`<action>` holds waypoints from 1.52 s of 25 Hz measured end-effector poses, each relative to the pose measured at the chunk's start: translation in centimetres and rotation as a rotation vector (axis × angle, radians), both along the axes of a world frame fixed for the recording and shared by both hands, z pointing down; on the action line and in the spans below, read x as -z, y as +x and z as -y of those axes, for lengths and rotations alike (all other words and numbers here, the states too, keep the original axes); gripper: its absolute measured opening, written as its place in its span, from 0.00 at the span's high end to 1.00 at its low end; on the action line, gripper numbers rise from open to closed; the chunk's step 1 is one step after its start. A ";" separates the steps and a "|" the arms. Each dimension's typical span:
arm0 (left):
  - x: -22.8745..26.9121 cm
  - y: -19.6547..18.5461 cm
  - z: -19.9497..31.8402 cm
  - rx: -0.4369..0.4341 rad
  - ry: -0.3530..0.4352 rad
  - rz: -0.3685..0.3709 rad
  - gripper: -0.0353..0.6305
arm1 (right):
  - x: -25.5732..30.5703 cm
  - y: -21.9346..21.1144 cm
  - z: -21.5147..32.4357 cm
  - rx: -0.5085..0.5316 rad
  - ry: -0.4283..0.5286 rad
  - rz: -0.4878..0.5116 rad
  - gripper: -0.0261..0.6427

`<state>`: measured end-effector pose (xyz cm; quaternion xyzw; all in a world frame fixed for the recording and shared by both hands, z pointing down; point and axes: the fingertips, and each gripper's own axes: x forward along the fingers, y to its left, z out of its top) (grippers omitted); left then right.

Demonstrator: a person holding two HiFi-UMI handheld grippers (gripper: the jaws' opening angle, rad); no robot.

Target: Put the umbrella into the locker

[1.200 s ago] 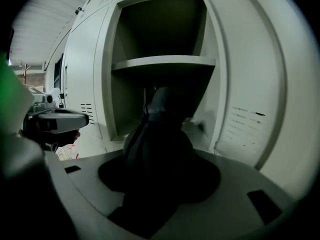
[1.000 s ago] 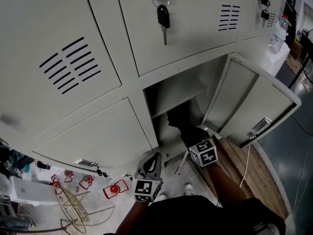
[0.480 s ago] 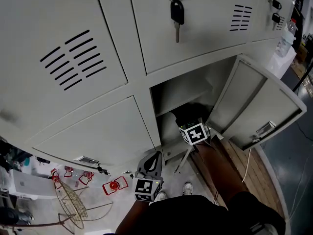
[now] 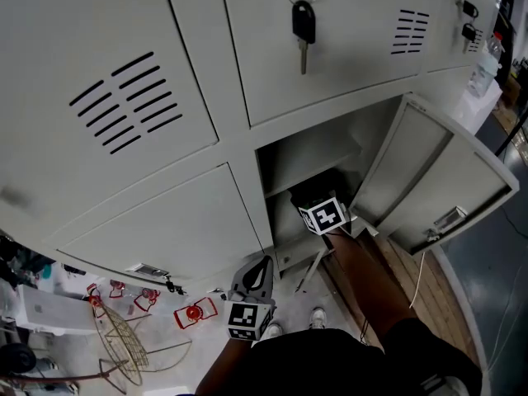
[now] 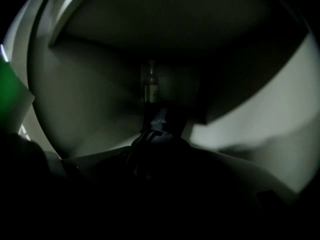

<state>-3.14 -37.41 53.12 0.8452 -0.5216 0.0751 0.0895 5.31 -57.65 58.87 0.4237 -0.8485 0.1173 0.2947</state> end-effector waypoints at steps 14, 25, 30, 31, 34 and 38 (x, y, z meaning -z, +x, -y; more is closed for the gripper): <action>-0.3 0.7 -0.4 -0.026 -0.009 0.006 0.95 | 8.5 3.9 -6.0 -0.043 0.193 0.303 0.52; 1.0 1.7 -0.6 -0.039 0.010 -0.015 0.95 | 10.9 7.9 -13.1 -0.123 0.301 0.447 0.93; 1.5 1.9 -0.5 -0.045 0.024 -0.014 0.95 | 10.9 8.0 -15.1 -0.103 0.327 0.445 0.96; 1.7 1.9 -0.4 -0.046 0.027 -0.015 0.95 | 10.8 8.0 -15.5 -0.099 0.332 0.437 0.97; 1.9 2.1 -0.6 -0.045 0.030 -0.020 0.95 | 10.9 7.9 -16.5 -0.088 0.349 0.430 0.97; 2.0 2.4 -0.9 -0.048 0.034 -0.018 0.95 | 11.1 7.6 -17.5 -0.074 0.370 0.426 0.96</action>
